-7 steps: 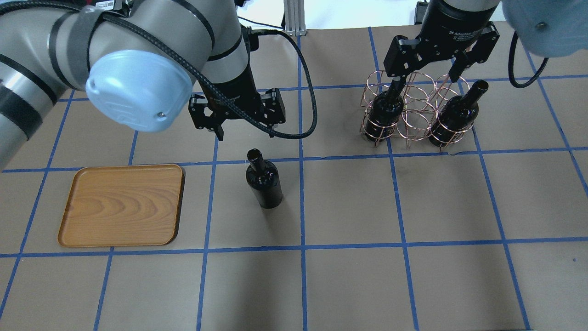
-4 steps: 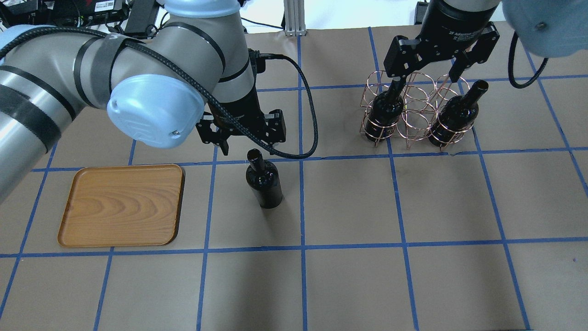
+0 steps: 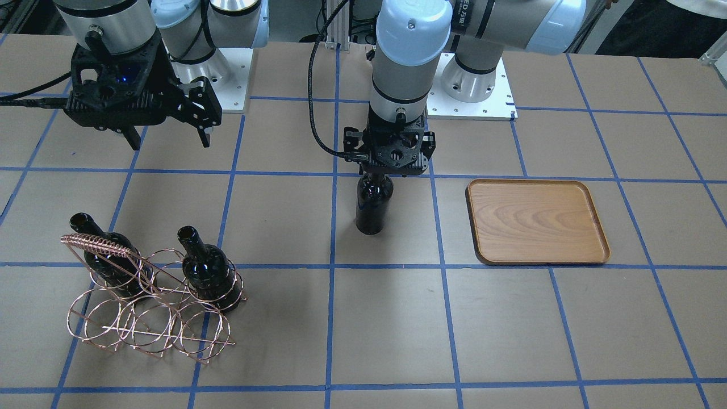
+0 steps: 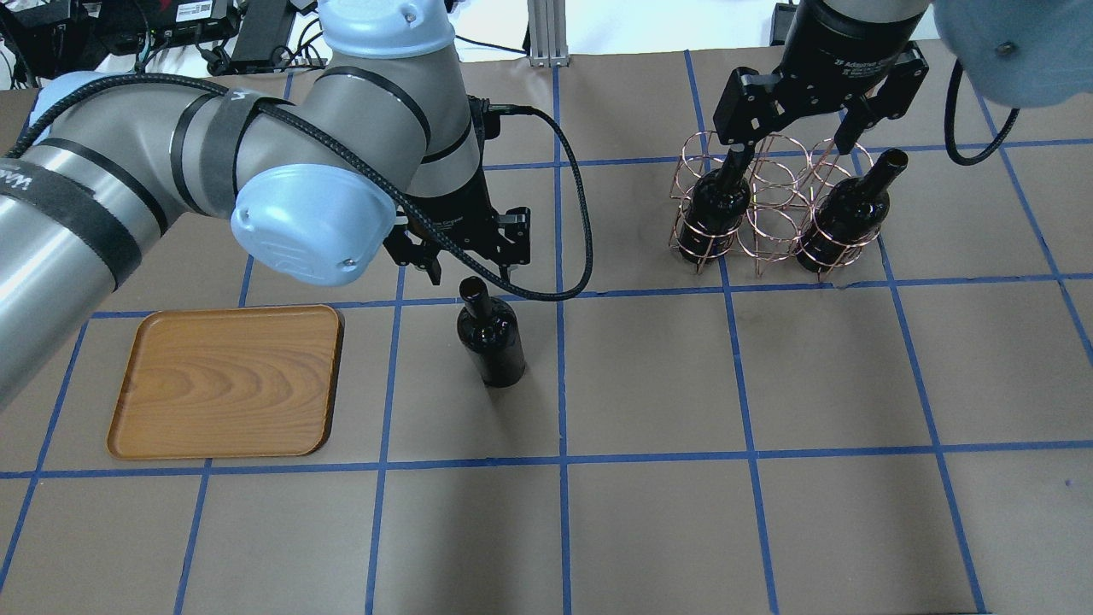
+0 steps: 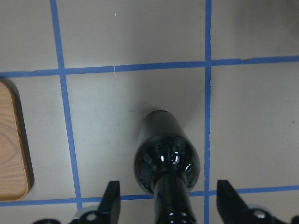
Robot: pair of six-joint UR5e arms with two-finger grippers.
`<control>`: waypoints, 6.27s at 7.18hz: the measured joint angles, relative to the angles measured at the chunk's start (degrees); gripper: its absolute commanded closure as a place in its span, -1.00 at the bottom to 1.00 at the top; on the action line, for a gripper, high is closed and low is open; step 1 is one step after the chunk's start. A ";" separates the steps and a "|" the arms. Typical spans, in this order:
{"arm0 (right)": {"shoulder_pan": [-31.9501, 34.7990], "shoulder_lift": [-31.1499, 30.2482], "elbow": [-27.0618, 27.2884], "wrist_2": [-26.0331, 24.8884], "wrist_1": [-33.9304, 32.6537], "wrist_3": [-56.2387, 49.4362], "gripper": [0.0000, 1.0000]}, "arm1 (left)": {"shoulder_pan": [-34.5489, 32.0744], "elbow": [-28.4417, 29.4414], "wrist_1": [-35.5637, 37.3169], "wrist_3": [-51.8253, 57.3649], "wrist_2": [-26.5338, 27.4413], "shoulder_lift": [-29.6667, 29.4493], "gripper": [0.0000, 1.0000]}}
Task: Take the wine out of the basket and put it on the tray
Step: 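Lower the left gripper and close it on the bottle neck, then carry the bottle with the left gripper and lay it on the wooden tray, then open the left gripper and lift it away from the tray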
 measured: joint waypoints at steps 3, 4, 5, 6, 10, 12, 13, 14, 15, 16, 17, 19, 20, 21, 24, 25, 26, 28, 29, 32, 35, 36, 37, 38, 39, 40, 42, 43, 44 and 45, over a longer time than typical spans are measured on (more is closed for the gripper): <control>-0.02 -0.03 0.63 0.06 -0.10 0.08 -1.00 | -0.06 -0.38 -0.52 0.08 0.00 0.05 0.76; -0.05 -0.03 0.66 0.08 -0.10 0.12 -1.00 | -0.06 -0.38 -0.57 0.08 0.04 0.11 0.67; -0.07 -0.03 0.68 0.08 -0.10 0.14 -1.00 | -0.05 -0.34 -0.50 0.09 0.06 0.15 0.36; -0.08 -0.02 0.68 0.09 -0.10 0.13 -1.00 | 0.02 -0.23 -0.33 0.08 0.05 0.15 -0.33; -0.03 0.01 0.84 0.11 -0.08 0.04 -1.00 | 0.10 -0.36 -1.37 -0.03 0.01 0.17 -0.58; 0.00 -0.02 1.14 0.17 -0.10 0.03 -1.00 | 0.04 -0.44 -2.54 -0.02 -0.05 0.06 0.23; 0.00 -0.02 1.17 0.19 -0.10 0.00 -1.00 | 0.03 -0.44 -2.79 0.02 -0.06 0.00 0.54; 0.00 -0.03 1.20 0.21 -0.10 -0.01 -1.00 | 0.03 -0.43 -2.94 0.00 -0.12 -0.06 0.60; 0.00 -0.03 1.20 0.21 -0.10 -0.04 -1.00 | 0.02 -0.42 -3.05 -0.05 -0.23 -0.09 0.61; 0.00 -0.03 1.20 0.24 -0.10 -0.06 -1.00 | 0.02 -0.37 -3.07 -0.04 -0.21 -0.10 0.68; 0.00 -0.03 1.21 0.26 -0.10 -0.04 -1.00 | 0.09 -0.09 -3.02 0.23 -0.16 0.04 0.76; 0.00 -0.03 1.24 0.21 -0.10 -0.04 -1.00 | 2.66 1.10 -4.32 5.06 -0.05 2.02 0.79; 0.00 -0.03 1.25 0.20 -0.10 -0.06 -1.00 | 5.70 1.89 -7.00 8.89 0.04 3.91 0.87; 0.00 -0.03 1.23 0.23 -0.09 -0.06 -1.00 | 9.72 2.14 -10.94 15.25 0.48 6.22 0.87; 0.00 -0.03 1.28 0.22 -0.02 -0.07 -1.00 | 25.08 -1.30 -16.62 34.59 8.26 13.16 1.00; -0.01 -0.03 1.29 0.22 -0.02 -0.04 -1.00 | 30.26 -2.87 -14.90 39.04 9.52 14.30 1.00; 0.00 -0.03 1.29 0.21 -0.02 -0.03 -1.00 | 34.64 -4.51 -12.54 43.28 9.69 14.80 1.00; -0.01 -0.03 1.32 0.25 -0.01 -0.02 -1.00 | 40.05 -8.55 -5.62 49.41 6.93 14.40 1.00; 0.00 -0.06 1.50 0.26 -0.03 -0.02 -1.00 | 41.60 -10.33 -2.42 51.39 6.14 13.45 1.00; 0.00 -0.18 2.04 0.24 -0.10 -0.04 -1.00 | 43.16 -11.39 -2.16 53.17 6.00 12.85 0.49; 0.00 -0.21 2.16 0.26 -0.10 -0.02 -1.00 | 43.34 -11.41 -2.69 53.84 6.18 12.70 -0.63; 0.00 -0.21 2.17 0.26 -0.10 -0.02 -1.00 | 43.34 -11.39 -2.68 54.26 6.19 12.66 -0.76; 0.00 -0.21 2.17 0.26 -0.10 0.03 -1.00 | 43.30 -11.25 -2.50 54.44 6.11 12.71 -0.77; 0.00 -0.21 2.17 0.26 -0.10 0.08 -1.00 | 43.08 -10.31 -2.37 54.35 6.09 13.13 -0.86; 0.00 -0.21 2.18 0.26 -0.10 0.06 -1.00 | 42.59 -7.92 -3.99 53.87 5.87 13.97 -0.97; 0.00 -0.21 2.18 0.26 -0.10 0.01 -1.00 | 41.25 -4.27 -7.43 51.19 4.93 14.58 -1.00; 0.00 -0.21 2.17 0.27 -0.10 -0.02 -1.00 | 33.07 3.85 -12.33 35.70 3.36 13.49 -1.00; 0.00 -0.20 2.18 0.26 -0.10 -0.02 -1.00 | 27.75 7.07 -12.90 25.76 3.04 11.73 -1.00; 0.00 -0.20 2.17 0.26 -0.10 -0.02 -1.00 | 23.56 9.48 -12.65 18.43 2.91 9.58 -1.00; 0.00 -0.20 2.17 0.26 -0.10 -0.02 -1.00 | 20.67 11.21 -12.20 14.12 2.93 7.56 -1.00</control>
